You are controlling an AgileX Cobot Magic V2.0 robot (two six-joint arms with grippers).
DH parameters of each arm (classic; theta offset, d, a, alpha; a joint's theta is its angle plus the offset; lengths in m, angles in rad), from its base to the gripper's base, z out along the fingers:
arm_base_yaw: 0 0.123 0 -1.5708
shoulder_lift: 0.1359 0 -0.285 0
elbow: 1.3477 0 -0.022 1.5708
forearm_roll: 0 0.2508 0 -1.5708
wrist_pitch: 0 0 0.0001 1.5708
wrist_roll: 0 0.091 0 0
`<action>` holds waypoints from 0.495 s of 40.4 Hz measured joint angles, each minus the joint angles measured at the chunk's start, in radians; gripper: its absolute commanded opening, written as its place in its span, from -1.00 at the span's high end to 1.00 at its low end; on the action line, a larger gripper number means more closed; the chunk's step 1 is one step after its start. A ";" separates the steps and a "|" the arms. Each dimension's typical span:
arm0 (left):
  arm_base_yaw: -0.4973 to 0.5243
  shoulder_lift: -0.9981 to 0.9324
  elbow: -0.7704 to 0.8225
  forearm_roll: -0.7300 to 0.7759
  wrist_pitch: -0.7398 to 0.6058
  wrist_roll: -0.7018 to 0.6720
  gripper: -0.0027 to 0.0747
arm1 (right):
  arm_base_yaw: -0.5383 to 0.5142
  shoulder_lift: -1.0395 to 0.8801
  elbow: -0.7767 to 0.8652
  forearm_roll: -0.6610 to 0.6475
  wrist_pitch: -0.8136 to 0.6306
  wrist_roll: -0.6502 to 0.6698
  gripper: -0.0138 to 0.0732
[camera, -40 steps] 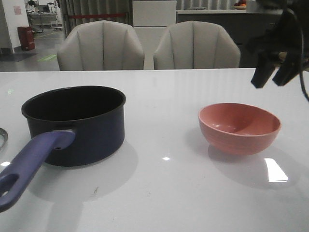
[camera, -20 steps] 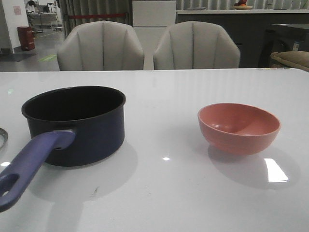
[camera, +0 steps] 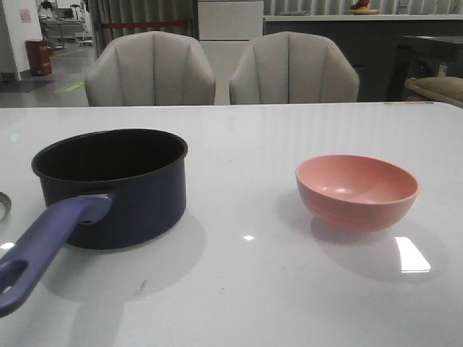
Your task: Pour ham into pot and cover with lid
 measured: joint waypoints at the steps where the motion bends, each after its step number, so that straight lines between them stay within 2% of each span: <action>1: 0.000 0.000 0.000 0.000 0.000 0.000 -0.63 | 0.000 -0.030 0.031 0.000 -0.006 0.000 -0.31; 8: 0.000 0.000 0.000 0.000 -0.001 0.000 -0.63 | 0.000 -0.244 0.192 0.002 -0.029 0.000 -0.31; 14: 0.000 0.000 0.000 0.000 -0.001 0.000 -0.63 | 0.000 -0.291 0.274 0.024 -0.031 0.000 -0.27; 16: 0.000 0.000 0.000 0.000 -0.001 0.000 -0.63 | 0.000 -0.291 0.287 0.034 -0.031 0.000 -0.15; 20: 0.000 0.000 0.000 0.000 -0.001 0.000 -0.63 | 0.000 -0.291 0.299 0.040 -0.031 0.000 0.27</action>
